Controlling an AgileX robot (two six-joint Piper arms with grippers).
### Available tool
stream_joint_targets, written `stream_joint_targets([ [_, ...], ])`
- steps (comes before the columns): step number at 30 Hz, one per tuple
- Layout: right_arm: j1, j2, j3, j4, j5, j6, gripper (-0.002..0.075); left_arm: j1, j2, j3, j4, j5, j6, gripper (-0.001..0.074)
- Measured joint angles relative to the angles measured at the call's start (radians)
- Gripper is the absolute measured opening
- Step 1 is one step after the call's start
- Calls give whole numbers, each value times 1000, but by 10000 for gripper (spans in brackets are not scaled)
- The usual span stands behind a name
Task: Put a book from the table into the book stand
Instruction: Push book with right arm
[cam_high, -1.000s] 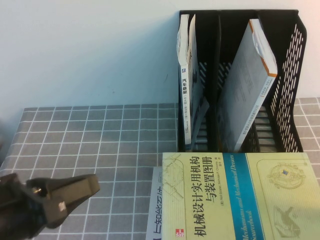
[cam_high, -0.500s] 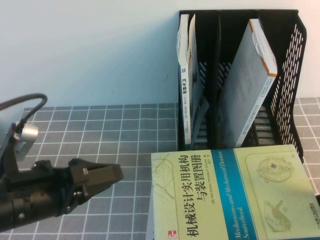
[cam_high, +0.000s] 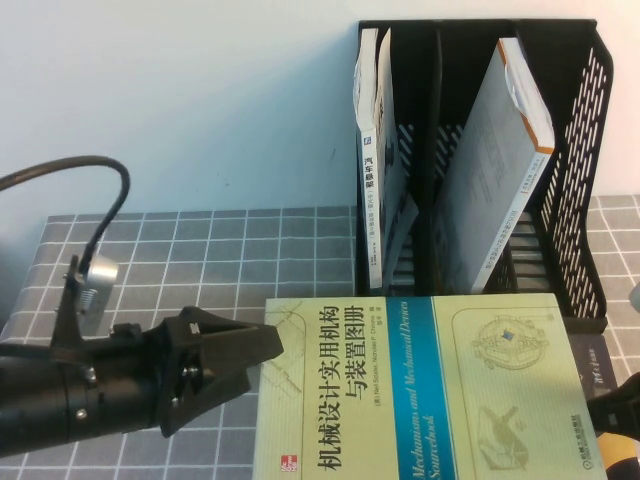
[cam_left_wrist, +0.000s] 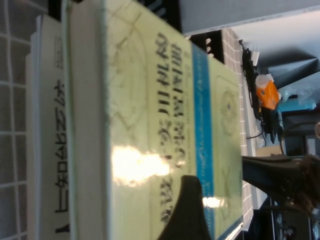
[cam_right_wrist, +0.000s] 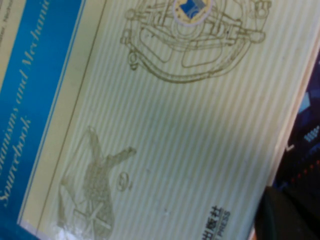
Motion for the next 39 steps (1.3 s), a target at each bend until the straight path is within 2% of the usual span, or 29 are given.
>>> stream_joint_targets([
  [12,11,0,0,17,-14,0,-3,7,180,-8,-25,43,96,582],
  [15,11,0,0,17,-14,0,-3,45,201,-18,-2,79,100,584],
  [19,11,0,0,17,-15,0,-3,141,228,-37,43,138,99,585],
  [22,11,0,0,17,-15,2,-3,170,259,-47,79,168,102,585],
  [31,11,0,0,23,-18,2,-3,172,425,-48,44,283,211,586],
  [39,11,0,0,52,-18,4,-3,172,525,-56,-28,293,300,587],
])
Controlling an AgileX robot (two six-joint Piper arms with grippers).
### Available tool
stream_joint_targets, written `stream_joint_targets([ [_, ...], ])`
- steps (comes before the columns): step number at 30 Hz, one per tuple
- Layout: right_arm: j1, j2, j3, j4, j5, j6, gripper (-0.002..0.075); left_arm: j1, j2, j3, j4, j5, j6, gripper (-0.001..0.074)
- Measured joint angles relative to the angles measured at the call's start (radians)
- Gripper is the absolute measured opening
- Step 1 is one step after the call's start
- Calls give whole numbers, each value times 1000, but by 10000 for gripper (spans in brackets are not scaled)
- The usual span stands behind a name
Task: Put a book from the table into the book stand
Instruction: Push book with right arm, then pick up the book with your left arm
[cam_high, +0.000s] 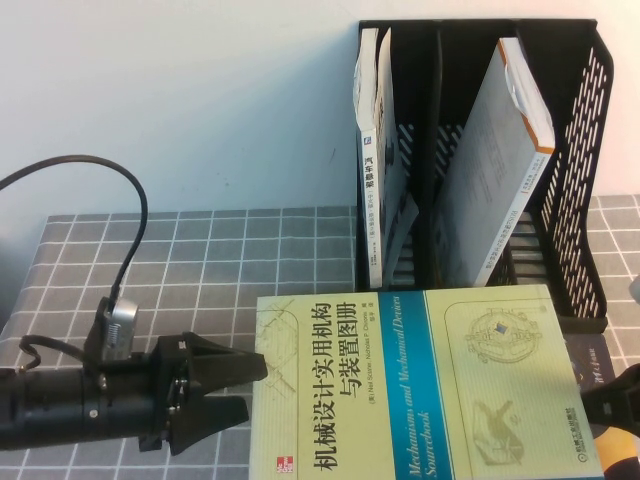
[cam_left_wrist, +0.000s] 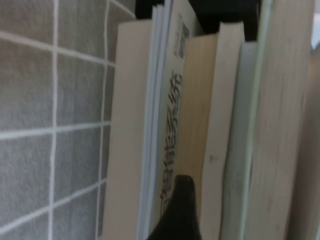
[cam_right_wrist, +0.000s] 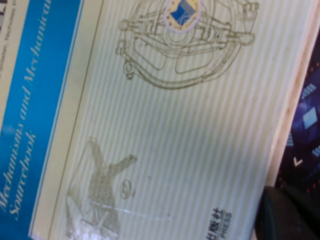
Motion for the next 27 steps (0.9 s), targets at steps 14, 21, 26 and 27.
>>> stream_joint_targets([
  [14,2,105,0,158,27,-57,-3,-111,12,0,-57,1,37,586],
  [21,2,112,-1,174,27,-86,-3,-114,12,0,-57,1,61,545],
  [26,2,112,-1,175,27,-97,-3,-114,14,0,-57,-3,70,458],
  [27,2,112,-1,175,27,-97,-3,-114,14,0,-55,-5,71,447],
])
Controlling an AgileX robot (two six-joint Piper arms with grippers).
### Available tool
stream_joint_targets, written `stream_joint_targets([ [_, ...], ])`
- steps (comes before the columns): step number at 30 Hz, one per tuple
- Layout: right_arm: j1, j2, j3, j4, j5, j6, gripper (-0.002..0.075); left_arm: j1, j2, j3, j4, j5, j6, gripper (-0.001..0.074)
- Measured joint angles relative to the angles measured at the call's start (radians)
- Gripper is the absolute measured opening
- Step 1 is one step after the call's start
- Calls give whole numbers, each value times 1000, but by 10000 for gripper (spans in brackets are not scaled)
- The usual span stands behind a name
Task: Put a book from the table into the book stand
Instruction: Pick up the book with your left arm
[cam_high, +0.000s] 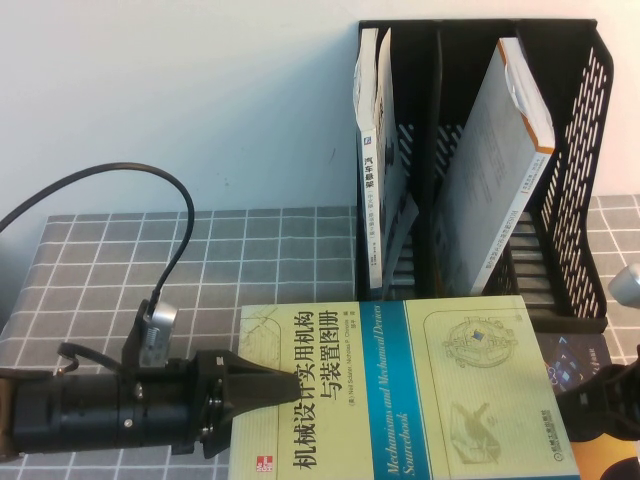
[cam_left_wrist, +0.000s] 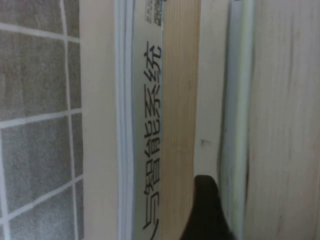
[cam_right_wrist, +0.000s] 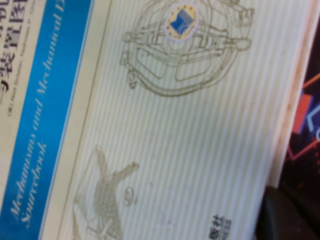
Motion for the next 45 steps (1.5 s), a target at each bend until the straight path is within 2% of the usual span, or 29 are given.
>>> stream_joint_targets([
  [19,2,0,0,-21,0,-23,-3,23,2,0,57,5,-37,421],
  [22,2,0,0,-21,0,-34,-3,23,2,0,58,5,-37,380],
  [25,2,0,0,-23,0,-45,-3,24,2,0,61,4,-39,295],
  [30,2,-7,-7,-46,-2,-57,-3,27,2,0,55,9,-39,288],
  [36,-9,-119,-99,-212,74,24,-3,27,-30,0,57,3,-56,277],
  [45,-10,-365,-300,-633,164,332,-3,27,-241,-24,48,-17,-242,195],
])
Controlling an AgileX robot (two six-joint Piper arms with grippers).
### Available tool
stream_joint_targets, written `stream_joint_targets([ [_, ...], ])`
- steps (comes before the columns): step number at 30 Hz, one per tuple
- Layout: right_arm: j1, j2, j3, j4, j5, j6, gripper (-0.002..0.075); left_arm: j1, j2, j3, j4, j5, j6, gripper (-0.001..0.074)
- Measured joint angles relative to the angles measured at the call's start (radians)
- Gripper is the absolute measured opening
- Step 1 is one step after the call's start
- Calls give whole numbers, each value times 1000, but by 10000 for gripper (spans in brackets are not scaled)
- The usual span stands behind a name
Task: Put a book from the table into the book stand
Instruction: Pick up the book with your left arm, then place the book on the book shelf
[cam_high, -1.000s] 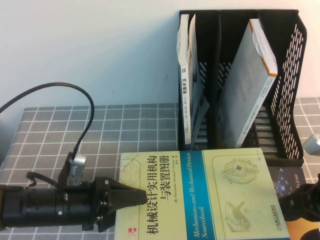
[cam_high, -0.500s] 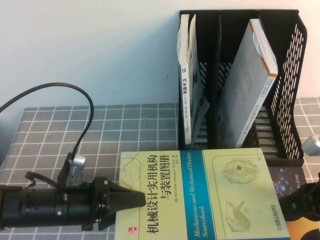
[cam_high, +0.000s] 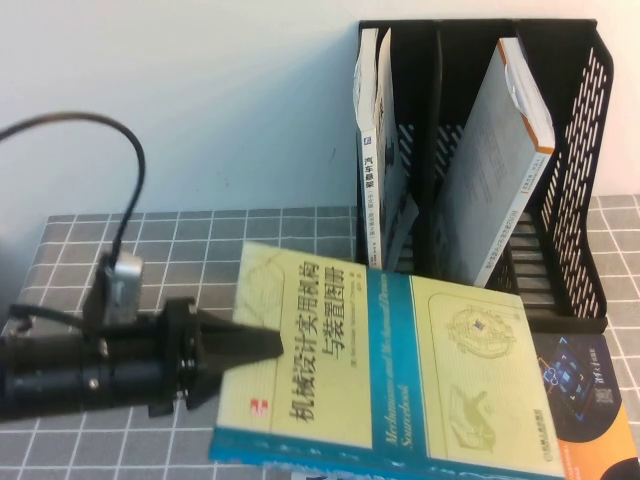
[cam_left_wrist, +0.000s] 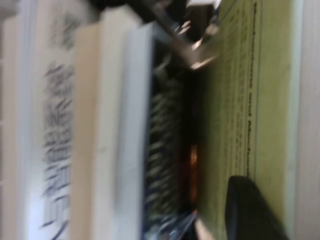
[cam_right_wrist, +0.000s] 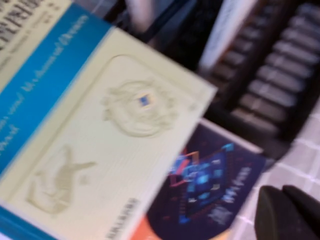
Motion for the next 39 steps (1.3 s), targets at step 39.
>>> stream_joint_targets([
  [39,0,-385,-27,-946,26,970,-3,-547,335,-1441,962,-441,-939,193],
])
